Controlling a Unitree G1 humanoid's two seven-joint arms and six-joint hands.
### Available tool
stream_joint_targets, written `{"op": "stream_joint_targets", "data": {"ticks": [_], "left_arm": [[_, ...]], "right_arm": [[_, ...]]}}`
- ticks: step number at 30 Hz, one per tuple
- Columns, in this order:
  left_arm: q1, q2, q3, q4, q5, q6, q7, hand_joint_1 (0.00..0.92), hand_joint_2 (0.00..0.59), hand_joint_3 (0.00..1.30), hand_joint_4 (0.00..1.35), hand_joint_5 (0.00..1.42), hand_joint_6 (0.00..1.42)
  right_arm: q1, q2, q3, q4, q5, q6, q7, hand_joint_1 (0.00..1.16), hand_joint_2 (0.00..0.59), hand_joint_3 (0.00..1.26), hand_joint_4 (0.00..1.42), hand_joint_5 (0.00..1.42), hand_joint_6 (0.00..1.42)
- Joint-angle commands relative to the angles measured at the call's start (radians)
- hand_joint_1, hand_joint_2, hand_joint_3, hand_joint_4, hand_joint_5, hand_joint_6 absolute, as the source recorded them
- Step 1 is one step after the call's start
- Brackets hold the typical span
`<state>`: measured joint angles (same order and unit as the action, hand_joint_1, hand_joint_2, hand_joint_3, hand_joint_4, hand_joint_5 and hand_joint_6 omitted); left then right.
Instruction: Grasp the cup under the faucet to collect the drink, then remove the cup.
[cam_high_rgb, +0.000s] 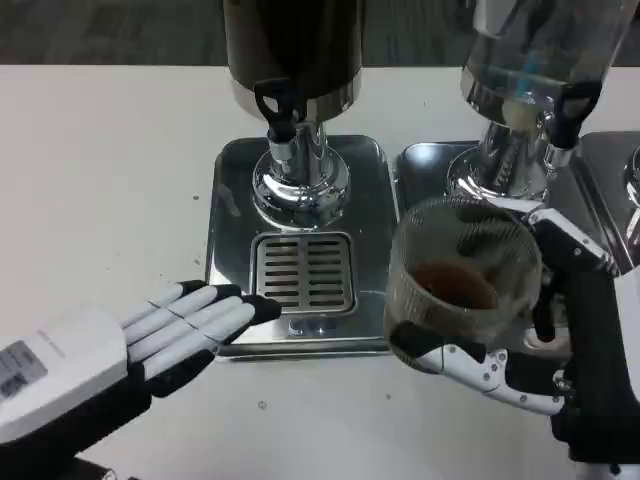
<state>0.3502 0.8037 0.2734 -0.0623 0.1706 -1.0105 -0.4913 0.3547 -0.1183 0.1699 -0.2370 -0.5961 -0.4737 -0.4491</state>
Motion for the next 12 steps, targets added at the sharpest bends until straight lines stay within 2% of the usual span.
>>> {"op": "stream_joint_targets", "data": {"ticks": [1,12], "left_arm": [[0.012,0.018,0.008,-0.007,0.010,0.012,0.002,0.000,0.125,0.00,0.00,0.00,0.00],[0.018,0.018,0.014,-0.011,0.012,0.011,0.003,0.000,0.125,0.00,0.00,0.00,0.00]], "right_arm": [[-0.011,0.014,-0.003,-0.015,0.026,-0.040,-0.003,0.90,0.161,0.69,0.82,1.04,1.42],[-0.014,0.015,-0.006,-0.015,0.028,-0.039,-0.002,0.90,0.164,0.69,0.83,1.05,1.42]]}}
